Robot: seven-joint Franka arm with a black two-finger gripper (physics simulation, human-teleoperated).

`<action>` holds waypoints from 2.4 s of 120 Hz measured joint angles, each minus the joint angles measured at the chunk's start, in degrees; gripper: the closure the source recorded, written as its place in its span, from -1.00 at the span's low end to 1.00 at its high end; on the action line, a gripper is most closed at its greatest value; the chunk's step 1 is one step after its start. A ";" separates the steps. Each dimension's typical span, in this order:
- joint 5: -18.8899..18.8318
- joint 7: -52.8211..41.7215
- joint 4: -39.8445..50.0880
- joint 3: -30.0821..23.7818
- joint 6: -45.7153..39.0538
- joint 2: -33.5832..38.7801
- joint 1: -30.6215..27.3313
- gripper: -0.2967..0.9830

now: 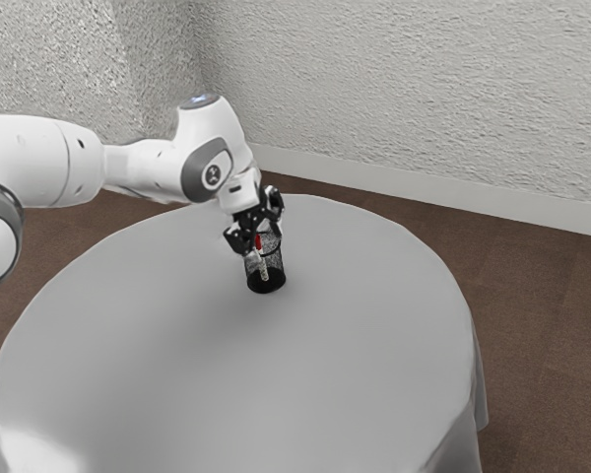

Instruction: Take the marker out of the pen holder and place it to the left of the pen holder.

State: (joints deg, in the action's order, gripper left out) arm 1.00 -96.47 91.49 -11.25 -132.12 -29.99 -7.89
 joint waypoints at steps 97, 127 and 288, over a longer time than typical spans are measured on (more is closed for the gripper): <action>-2.41 0.71 -4.50 0.09 -1.17 -3.58 -0.46 -0.26; -2.56 0.50 -4.62 0.11 -1.32 -3.63 -0.46 0.00; -35.39 3.79 -0.12 3.56 -4.89 4.91 -7.91 0.66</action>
State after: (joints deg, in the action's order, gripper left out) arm -34.39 -92.68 91.36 -7.69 -137.00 -25.08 -15.80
